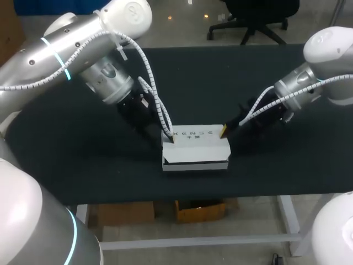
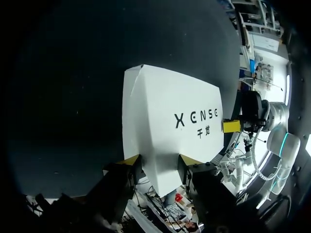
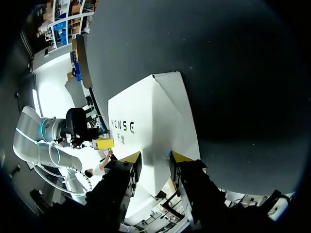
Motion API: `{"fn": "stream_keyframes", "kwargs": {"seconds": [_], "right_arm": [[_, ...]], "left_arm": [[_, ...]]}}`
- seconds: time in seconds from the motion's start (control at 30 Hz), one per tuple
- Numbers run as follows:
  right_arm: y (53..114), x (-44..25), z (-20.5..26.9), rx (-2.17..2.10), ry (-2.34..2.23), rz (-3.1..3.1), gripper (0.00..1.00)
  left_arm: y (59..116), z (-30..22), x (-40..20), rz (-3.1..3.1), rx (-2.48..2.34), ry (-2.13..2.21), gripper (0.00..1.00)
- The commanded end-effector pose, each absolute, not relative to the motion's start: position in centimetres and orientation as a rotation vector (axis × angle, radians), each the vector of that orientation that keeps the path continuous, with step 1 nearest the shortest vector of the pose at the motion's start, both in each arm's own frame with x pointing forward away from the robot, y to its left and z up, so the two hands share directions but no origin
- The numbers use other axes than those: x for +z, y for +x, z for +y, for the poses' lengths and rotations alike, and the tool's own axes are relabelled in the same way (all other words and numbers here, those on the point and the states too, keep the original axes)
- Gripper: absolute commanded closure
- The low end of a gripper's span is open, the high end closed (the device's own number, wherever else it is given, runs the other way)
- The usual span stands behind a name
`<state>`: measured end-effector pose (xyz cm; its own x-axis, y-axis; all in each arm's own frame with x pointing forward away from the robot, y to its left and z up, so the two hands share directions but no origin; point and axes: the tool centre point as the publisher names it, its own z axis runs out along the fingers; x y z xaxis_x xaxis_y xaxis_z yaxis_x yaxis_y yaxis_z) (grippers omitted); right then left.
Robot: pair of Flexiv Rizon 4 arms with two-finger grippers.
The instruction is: Assemble the packaging by folding the flat box into shape, placing the metal phone stand inside, and closing the box properly
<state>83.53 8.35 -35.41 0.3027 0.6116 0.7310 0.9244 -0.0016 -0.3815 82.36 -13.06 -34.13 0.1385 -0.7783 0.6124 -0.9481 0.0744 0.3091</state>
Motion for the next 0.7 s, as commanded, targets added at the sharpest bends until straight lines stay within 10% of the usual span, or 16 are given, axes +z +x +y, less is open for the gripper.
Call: {"fn": "stream_keyframes", "kwargs": {"seconds": [0.03,0.7], "right_arm": [[83.95,-35.31,8.74,-0.442,-1.698,-1.402,0.65],[83.85,-35.15,8.95,-0.424,-1.702,-1.395,0.65]], "left_arm": [[82.78,-13.35,-34.14,-1.668,0.309,1.724,0.52],[82.80,-13.17,-34.00,-1.665,0.287,1.717,0.52]]}}
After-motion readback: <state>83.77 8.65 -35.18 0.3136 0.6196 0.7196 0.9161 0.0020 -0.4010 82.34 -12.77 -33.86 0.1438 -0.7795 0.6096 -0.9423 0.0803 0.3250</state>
